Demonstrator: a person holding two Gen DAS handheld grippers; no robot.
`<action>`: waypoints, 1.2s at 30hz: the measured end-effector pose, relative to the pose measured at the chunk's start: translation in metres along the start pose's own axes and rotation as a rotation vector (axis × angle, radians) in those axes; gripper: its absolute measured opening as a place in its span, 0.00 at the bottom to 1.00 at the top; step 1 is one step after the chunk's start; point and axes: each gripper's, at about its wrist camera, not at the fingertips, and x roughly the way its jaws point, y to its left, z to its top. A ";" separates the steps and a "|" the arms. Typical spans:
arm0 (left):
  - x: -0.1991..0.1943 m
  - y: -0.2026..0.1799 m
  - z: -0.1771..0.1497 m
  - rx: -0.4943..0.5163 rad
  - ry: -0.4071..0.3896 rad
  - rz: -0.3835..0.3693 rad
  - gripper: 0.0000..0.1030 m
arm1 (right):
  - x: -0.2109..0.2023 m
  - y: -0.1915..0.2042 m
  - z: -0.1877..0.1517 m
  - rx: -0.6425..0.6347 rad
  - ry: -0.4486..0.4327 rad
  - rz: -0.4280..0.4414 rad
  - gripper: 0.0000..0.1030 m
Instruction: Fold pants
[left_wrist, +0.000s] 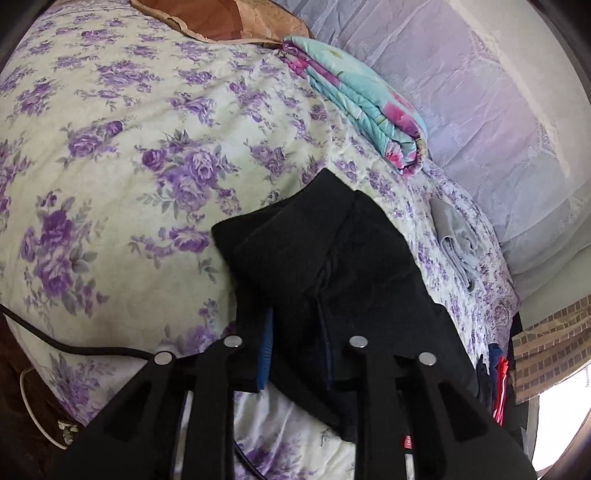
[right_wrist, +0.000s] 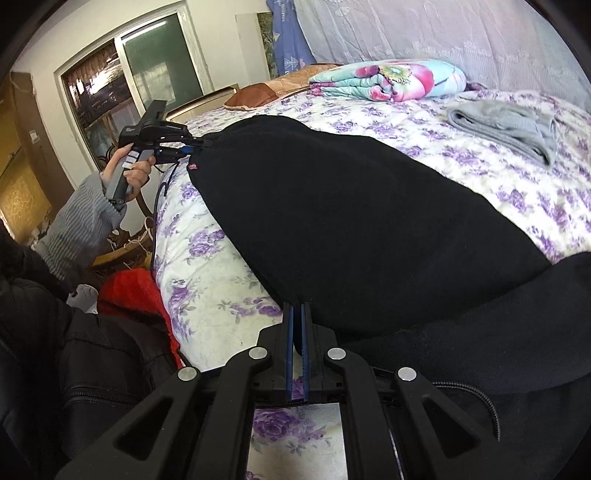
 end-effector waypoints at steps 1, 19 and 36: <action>-0.005 0.000 0.001 -0.009 -0.012 -0.011 0.30 | 0.000 -0.001 0.000 0.006 -0.001 0.005 0.04; 0.023 -0.160 -0.076 0.511 -0.068 0.033 0.67 | -0.073 0.015 -0.006 0.044 -0.243 -0.090 0.51; 0.075 -0.157 -0.118 0.662 -0.122 0.203 0.95 | -0.070 -0.124 0.047 0.626 -0.227 -0.643 0.60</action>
